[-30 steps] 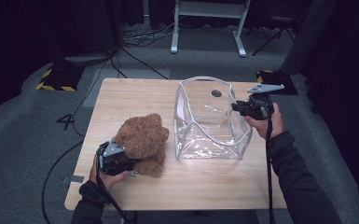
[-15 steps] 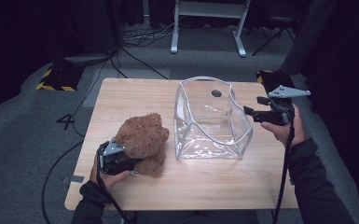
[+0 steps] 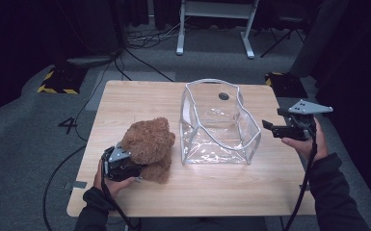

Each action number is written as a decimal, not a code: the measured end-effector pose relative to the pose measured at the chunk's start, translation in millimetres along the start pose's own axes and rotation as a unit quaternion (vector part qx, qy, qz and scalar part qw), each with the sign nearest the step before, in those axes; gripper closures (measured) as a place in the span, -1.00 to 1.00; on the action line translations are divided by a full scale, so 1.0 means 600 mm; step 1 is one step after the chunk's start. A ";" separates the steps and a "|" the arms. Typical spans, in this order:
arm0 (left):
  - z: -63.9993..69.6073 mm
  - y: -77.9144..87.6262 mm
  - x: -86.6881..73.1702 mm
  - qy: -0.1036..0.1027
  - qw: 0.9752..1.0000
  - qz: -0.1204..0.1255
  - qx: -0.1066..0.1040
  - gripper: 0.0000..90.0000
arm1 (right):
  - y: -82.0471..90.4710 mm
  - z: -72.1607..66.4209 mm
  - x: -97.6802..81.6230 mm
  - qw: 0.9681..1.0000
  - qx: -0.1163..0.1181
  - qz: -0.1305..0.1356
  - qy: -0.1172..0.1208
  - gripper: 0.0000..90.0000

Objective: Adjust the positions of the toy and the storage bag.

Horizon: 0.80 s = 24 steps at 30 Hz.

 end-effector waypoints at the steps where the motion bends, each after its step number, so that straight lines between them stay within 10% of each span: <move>1: 0.000 0.000 0.000 0.000 1.000 0.000 0.000 0.01 | 0.000 0.000 0.000 1.000 0.000 0.000 0.000 -0.43; 24: 0.001 -0.001 0.000 0.000 1.000 0.002 -0.003 -0.01 | -0.084 -0.024 -0.126 0.997 0.031 -0.072 0.027 -0.48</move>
Point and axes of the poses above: each handheld gripper's, and its own axes: y roughly backward along the jaws, x roughly out of its top, z roughly to its right, the point moved 3 cm from there along -y, roughly forward along the jaws, and after that the axes turned 11 degrees about -z, right-handed, at the moved point
